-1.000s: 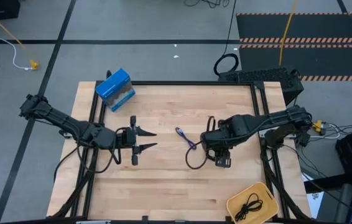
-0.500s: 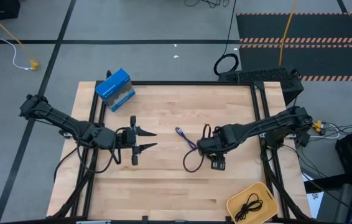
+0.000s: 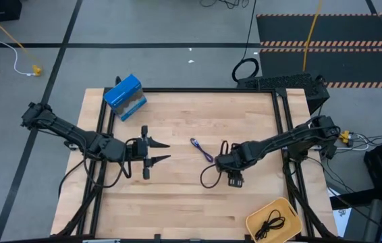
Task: Pick and place USB-C Cables
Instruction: Put the black charger cable into the yellow bin
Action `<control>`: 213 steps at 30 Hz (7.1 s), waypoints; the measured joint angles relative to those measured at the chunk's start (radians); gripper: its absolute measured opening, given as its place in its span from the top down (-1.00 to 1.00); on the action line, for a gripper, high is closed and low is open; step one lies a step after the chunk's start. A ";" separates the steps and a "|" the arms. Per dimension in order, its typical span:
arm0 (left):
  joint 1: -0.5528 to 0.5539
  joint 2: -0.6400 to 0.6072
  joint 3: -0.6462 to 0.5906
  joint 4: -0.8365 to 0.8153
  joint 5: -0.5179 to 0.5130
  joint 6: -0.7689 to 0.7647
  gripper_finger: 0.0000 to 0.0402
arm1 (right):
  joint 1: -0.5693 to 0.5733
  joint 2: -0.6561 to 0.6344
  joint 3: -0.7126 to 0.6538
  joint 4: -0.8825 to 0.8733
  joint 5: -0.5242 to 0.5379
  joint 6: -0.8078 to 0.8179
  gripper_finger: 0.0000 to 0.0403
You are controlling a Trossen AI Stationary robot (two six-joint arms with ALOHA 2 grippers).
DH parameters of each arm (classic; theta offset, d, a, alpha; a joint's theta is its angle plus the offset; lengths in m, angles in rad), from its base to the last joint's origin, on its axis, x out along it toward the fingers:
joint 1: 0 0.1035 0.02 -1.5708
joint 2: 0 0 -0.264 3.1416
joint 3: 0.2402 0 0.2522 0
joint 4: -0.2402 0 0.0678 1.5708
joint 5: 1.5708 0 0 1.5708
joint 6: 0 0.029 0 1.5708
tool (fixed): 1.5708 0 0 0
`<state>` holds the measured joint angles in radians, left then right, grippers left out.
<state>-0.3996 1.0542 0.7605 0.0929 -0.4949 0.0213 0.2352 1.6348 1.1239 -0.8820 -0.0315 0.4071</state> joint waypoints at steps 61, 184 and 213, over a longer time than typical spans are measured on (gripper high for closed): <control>0.000 0.000 0.000 0.000 0.000 0.001 0.20 | 0.004 0.002 -0.141 0.246 -0.066 0.053 0.83; 0.000 0.000 0.000 0.016 0.000 -0.012 0.20 | 0.788 -0.029 0.331 -0.206 -0.025 1.511 0.83; 0.000 0.000 0.000 0.018 0.000 -0.031 0.20 | 0.788 0.131 0.305 -0.176 -0.055 1.492 0.76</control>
<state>-0.3996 1.0546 0.7604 0.1104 -0.4950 -0.0093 1.0229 1.7660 1.4284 -1.0585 -0.0861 1.8990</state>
